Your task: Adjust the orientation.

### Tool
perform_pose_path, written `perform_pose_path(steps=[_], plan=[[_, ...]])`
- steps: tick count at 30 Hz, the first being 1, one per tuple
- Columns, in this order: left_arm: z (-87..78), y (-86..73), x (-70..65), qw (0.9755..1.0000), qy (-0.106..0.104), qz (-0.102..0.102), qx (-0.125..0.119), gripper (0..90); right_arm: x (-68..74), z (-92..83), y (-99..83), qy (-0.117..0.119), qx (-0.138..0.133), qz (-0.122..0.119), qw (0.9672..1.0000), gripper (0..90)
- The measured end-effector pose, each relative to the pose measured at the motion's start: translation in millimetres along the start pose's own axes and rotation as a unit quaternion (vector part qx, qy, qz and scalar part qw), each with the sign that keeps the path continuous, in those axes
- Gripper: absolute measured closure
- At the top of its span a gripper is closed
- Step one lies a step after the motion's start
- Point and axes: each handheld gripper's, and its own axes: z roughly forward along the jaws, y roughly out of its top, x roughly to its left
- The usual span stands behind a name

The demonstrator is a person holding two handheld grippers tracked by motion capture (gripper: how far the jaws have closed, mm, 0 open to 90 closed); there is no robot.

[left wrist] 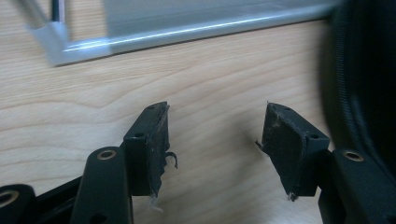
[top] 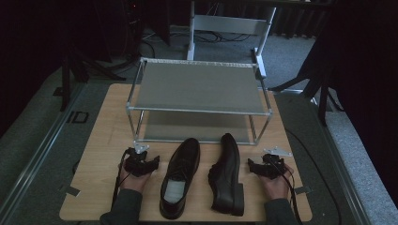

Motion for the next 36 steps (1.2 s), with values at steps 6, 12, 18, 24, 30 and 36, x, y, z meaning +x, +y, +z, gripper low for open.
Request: perform_pose_path(steps=[6, 12, 18, 24, 30, 36], plan=[[-16.1, -0.9, -10.3, 0.9989, -0.024, 0.034, -0.024, 44.0, 1.6, -6.0, -1.9, 0.002, 0.005, -0.002, 1.0, 24.0], [-31.6, -0.2, -17.8, 0.9964, -0.044, 0.057, -0.044, 44.6, 3.8, -8.3, -2.9, 0.004, 0.007, -0.004, 1.0, 27.1], [-50.4, -0.5, -23.9, 0.9933, -0.065, 0.076, -0.058, 44.7, 7.2, -11.6, -4.1, 0.011, 0.01, -0.013, 0.9998, 31.3], [-61.5, -14.5, -26.7, 0.9899, -0.084, 0.101, -0.053, 45.4, 7.3, -11.9, -4.5, 0.013, 0.01, -0.015, 0.9998, 31.3], [-61.2, -30.3, -23.9, 0.9883, -0.09, 0.121, -0.023, 54.9, 7.2, -11.8, -4.6, 0.014, 0.009, -0.016, 0.9997, 31.2], [-59.5, -41.2, -26.3, 0.985, -0.103, 0.136, 0.027, 82.8, 7.0, -11.8, -5.0, 0.015, 0.007, -0.018, 0.9997, 31.3]])
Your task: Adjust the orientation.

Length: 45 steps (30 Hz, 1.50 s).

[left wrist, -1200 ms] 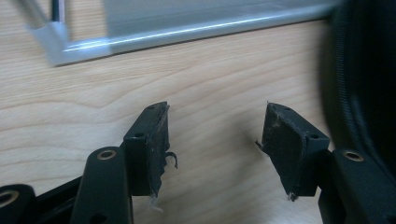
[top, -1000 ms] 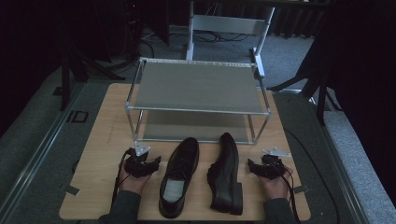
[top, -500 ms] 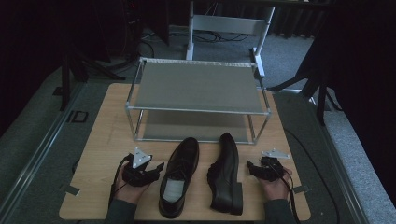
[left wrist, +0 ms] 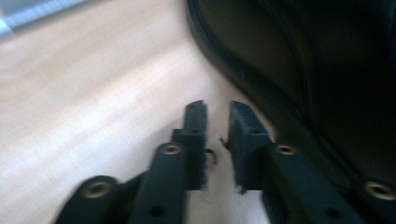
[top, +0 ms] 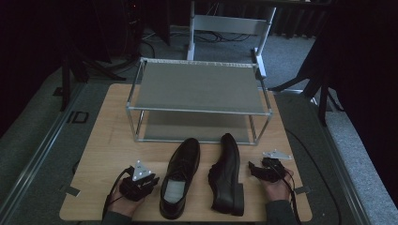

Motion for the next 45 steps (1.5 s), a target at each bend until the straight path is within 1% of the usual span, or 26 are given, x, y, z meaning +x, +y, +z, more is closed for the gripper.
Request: perform_pose_path(steps=[1, 2, 3, 6, 7, 9, 10, 13, 14, 16, 17, 23, 26, 28, 30, 32, 34, 35, 36, 38, 40, 41, 42, 43, 44, 45], plan=[[0.3, -1.6, -1.5, 1.0, -0.003, 0.005, 0.006, 84.9, 0.0, 0.0, -0.1, 0.0, 0.0, 0.0, 1.0, 31.2], [-0.7, -3.8, -5.3, 0.9997, -0.015, 0.014, 0.008, 86.6, 0.0, 0.0, -0.1, 0.0, -0.001, 0.0, 1.0, 31.3], [-0.7, -3.8, -5.3, 0.9997, -0.015, 0.014, 0.008, 88.1, 0.0, 0.0, -0.1, 0.0, -0.001, 0.0, 1.0, 31.3], [-1.5, -7.4, -12.9, 0.9988, -0.033, 0.03, 0.02, 90.0, -0.2, -0.1, -0.2, 0.001, 0.0, -0.001, 1.0, 31.3], [-1.4, -9.5, -18.8, 0.9976, -0.043, 0.046, 0.029, 90.0, -0.2, -0.2, -0.2, 0.002, 0.0, -0.001, 1.0, 31.5], [-0.9, -10.2, -21.4, 0.997, -0.048, 0.051, 0.032, 90.0, -0.1, -0.3, -0.2, 0.002, 0.0, -0.002, 1.0, 31.7], [-0.4, -10.9, -23.8, 0.9972, -0.04, 0.054, 0.034, 90.0, -0.1, -0.4, -0.1, 0.003, 0.0, -0.003, 1.0, 32.0], [-0.4, -12.0, -23.3, 0.9973, -0.046, 0.047, 0.031, 90.0, 0.0, -0.4, -0.1, 0.004, 0.0, -0.004, 1.0, 32.1], [-0.1, -12.0, -24.1, 0.997, -0.054, 0.046, 0.031, 90.0, 0.1, -0.4, -0.1, 0.004, 0.0, -0.004, 1.0, 32.1], [-0.1, -12.0, -24.1, 0.997, -0.054, 0.046, 0.031, 90.0, 0.1, -0.4, 0.0, 0.005, 0.0, -0.004, 1.0, 32.1], [1.8, -11.5, -28.9, 0.9956, -0.074, 0.049, 0.029, 90.0, 0.1, -0.4, 0.0, 0.005, 0.0, -0.004, 1.0, 32.2], [12.2, -4.0, -52.7, 0.9912, -0.107, 0.075, 0.021, 90.0, 0.4, -0.5, 0.0, 0.006, 0.001, -0.006, 1.0, 32.2], [18.8, 0.4, -63.7, 0.987, -0.133, 0.089, 0.018, 90.0, 0.6, -0.8, 0.0, 0.008, 0.002, -0.007, 0.9999, 32.8], [21.3, 2.5, -70.5, 0.9859, -0.132, 0.102, 0.014, 90.0, 1.3, -1.3, 0.3, 0.009, 0.004, -0.01, 0.9999, 34.9], [22.2, 2.9, -70.3, 0.9855, -0.135, 0.102, 0.012, 90.0, 2.5, -2.1, 1.0, 0.009, 0.007, -0.013, 0.9999, 36.5], [23.1, 1.8, -67.8, 0.9851, -0.144, 0.094, 0.008, 89.8, 4.5, -2.8, 1.6, 0.008, 0.008, -0.019, 0.9998, 36.6], [23.1, 1.7, -67.1, 0.985, -0.145, 0.094, 0.007, 88.7, 5.4, -3.2, 2.0, 0.007, 0.008, -0.023, 0.9997, 36.6], [22.9, 2.1, -66.1, 0.985, -0.141, 0.099, 0.006, 88.7, 6.8, -4.2, 2.6, 0.006, 0.007, -0.024, 0.9997, 36.6], [22.8, 2.3, -65.7, 0.9851, -0.14, 0.1, 0.006, 84.5, 9.2, -8.3, 4.6, 0.005, -0.001, -0.028, 0.9996, 36.6], [21.6, 2.8, -63.7, 0.986, -0.136, 0.098, 0.001, 83.6, 9.9, -9.6, 5.2, 0.006, -0.003, -0.029, 0.9996, 36.9], [17.4, 3.7, -59.0, 0.9876, -0.13, 0.087, -0.011, 78.2, 12.6, -16.6, 7.3, 0.01, -0.013, -0.032, 0.9994, 37.6], [15.6, 3.9, -56.8, 0.9882, -0.127, 0.084, -0.016, 78.2, 12.6, -16.6, 7.3, 0.01, -0.013, -0.032, 0.9994, 37.6], [12.7, 3.8, -53.0, 0.9893, -0.121, 0.078, -0.023, 75.6, 14.8, -23.2, 8.7, 0.023, -0.022, -0.027, 0.9991, 38.0], [10.8, 3.8, -49.8, 0.9907, -0.113, 0.071, -0.029, 75.6, 14.8, -23.2, 8.7, 0.023, -0.022, -0.027, 0.9991, 38.0], [9.5, 3.9, -47.1, 0.9917, -0.107, 0.065, -0.031, 73.0, 18.2, -31.7, 10.7, 0.034, -0.034, -0.022, 0.9986, 39.0], [8.2, 3.9, -43.2, 0.9927, -0.1, 0.058, -0.034, 73.0, 18.2, -31.7, 10.7, 0.034, -0.034, -0.022, 0.9986, 39.0]])
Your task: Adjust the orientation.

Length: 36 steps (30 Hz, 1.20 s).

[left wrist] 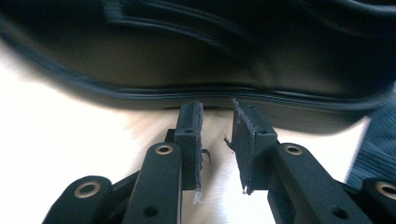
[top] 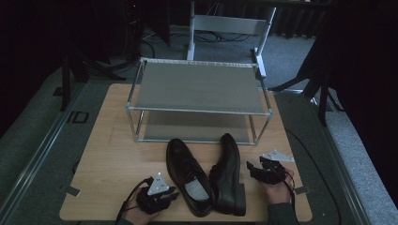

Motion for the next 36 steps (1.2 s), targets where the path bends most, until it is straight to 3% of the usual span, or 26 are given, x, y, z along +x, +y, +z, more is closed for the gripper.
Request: perform_pose_path(steps=[3, 6, 15, 18, 23, 26, 30, 36], plan=[[-4.0, -2.3, 12.8, 0.9992, 0.03, -0.025, -0.004, 71.7, 10.8, -15.7, 7.1, 0.012, -0.024, -0.018, 0.9995, 39.3], [-5.5, -2.8, 18.6, 0.9984, 0.04, -0.039, -0.007, 71.4, 23.6, -28.5, 14.6, 0.033, -0.044, -0.033, 0.998, 39.3], [-2.5, -2.4, 15.3, 0.9986, 0.046, -0.027, 0.0, 70.2, 44.3, -50.4, 24.0, 0.072, -0.085, -0.041, 0.993, 38.4], [-1.1, -2.4, 15.5, 0.9984, 0.048, -0.03, 0.001, 70.2, 49.4, -49.9, 25.3, 0.089, -0.079, -0.049, 0.9916, 39.3], [-0.6, -2.1, 15.0, 0.9984, 0.049, -0.028, 0.004, 70.2, 53.2, -39.6, 21.4, 0.079, -0.047, -0.06, 0.994, 42.8], [-0.2, -2.1, 14.5, 0.9985, 0.049, -0.026, 0.005, 70.2, 52.6, -39.6, 20.8, 0.085, -0.047, -0.056, 0.9937, 45.4], [0.4, -2.1, 13.4, 0.9985, 0.049, -0.023, 0.008, 70.0, 50.2, -42.0, 21.7, 0.091, -0.042, -0.062, 0.993, 52.2], [1.2, -2.3, 14.3, 0.9983, 0.051, -0.025, 0.009, 69.9, 36.6, -49.1, 18.2, 0.078, -0.043, -0.047, 0.9949, 51.9]])
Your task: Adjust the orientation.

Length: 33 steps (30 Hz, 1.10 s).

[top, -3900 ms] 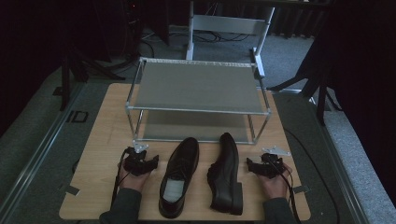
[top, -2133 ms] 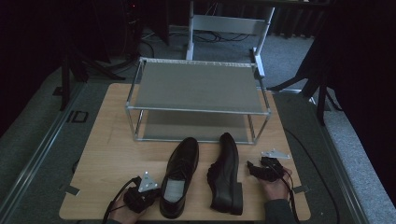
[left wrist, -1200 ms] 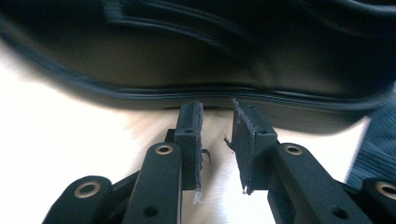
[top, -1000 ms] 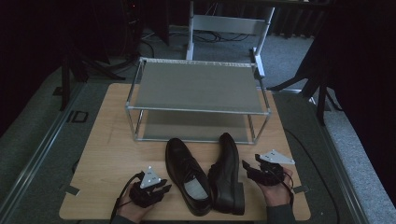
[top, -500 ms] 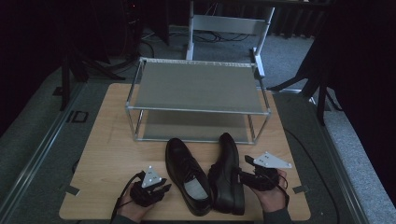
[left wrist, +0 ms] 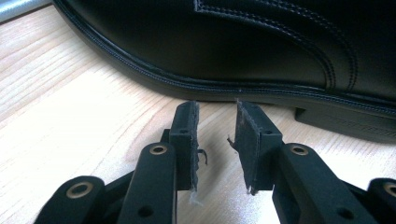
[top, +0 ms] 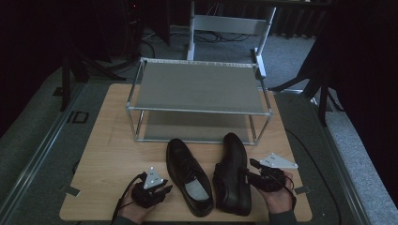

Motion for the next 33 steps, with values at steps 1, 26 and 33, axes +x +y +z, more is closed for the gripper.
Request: perform_pose_path(steps=[1, 26, 33], plan=[[0.7, 0.1, 0.0, 1.0, -0.001, 0.0, 0.001, 69.9, -3.2, -2.1, -1.5, -0.004, 0.0, 0.006, 1.0, 52.0], [6.7, 0.6, -3.4, 0.9999, -0.002, 0.006, 0.01, 69.2, -59.5, -40.2, -49.5, -0.065, 0.006, 0.117, 0.991, 45.6], [5.5, 0.6, -2.7, 1.0, -0.001, 0.005, 0.008, 69.0, -42.1, -51.6, -38.6, -0.052, -0.02, 0.089, 0.9944, 43.2]])
